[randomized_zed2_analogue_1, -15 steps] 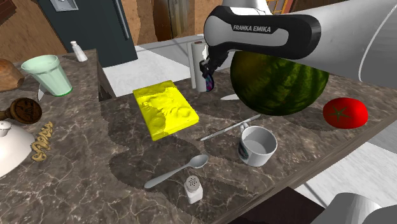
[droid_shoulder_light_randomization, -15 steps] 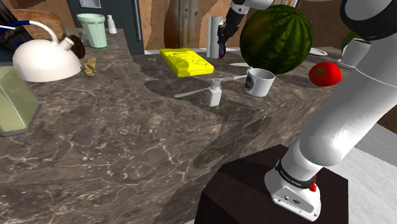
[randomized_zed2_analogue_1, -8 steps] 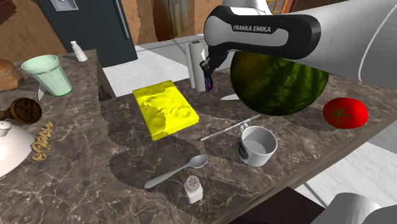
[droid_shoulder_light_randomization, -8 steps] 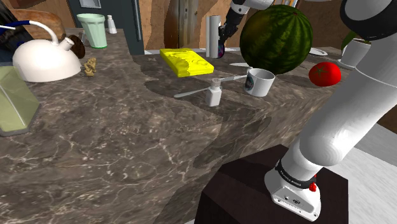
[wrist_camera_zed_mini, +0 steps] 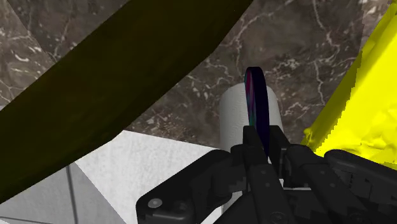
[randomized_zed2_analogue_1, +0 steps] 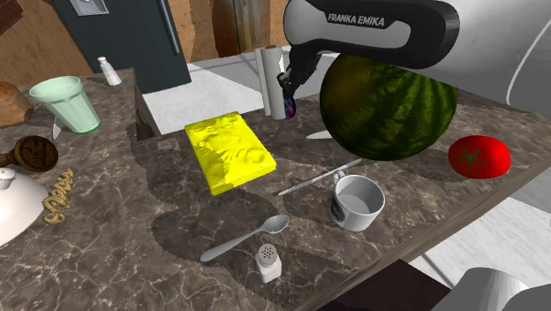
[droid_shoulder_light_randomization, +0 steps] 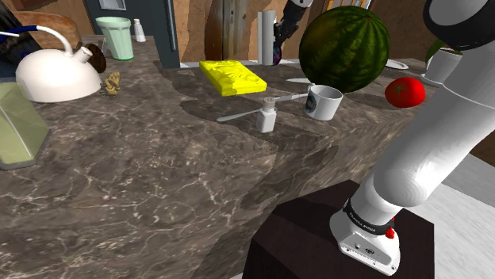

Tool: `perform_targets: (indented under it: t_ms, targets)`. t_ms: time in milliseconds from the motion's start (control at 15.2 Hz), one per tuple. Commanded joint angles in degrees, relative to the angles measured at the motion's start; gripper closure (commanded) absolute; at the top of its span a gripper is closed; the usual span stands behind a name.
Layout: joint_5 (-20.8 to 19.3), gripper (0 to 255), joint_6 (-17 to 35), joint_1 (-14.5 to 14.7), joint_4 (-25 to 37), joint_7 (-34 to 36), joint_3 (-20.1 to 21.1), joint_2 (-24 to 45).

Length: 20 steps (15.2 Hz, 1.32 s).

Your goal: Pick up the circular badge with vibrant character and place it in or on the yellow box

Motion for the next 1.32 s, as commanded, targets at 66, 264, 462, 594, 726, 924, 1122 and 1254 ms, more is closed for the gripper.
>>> perform_targets:
  t_ms: [66, 264, 462, 594, 726, 924, 1122, 1254]
  targets:
    - [0.00, 255, -2.25, -0.05, 2.42, 0.09, -0.07, 0.19]
    - [0.07, 255, -4.64, -0.09, 5.15, 0.23, -0.13, 0.56]
    - [0.21, 255, -7.07, -0.15, 8.06, 0.33, -0.21, 1.08]
    - [0.35, 255, -8.72, -0.20, 10.10, 0.38, -0.28, 1.51]
    - [0.53, 255, -10.40, -0.27, 12.24, 0.41, -0.37, 2.01]
    - [0.88, 255, -12.98, -0.40, 15.63, 0.41, -0.53, 2.91]
    - [0.55, 255, -14.35, 0.18, 17.49, 1.81, 0.06, 3.27]
    - [-0.33, 255, -15.19, 1.48, 18.75, 4.57, 1.36, 3.44]
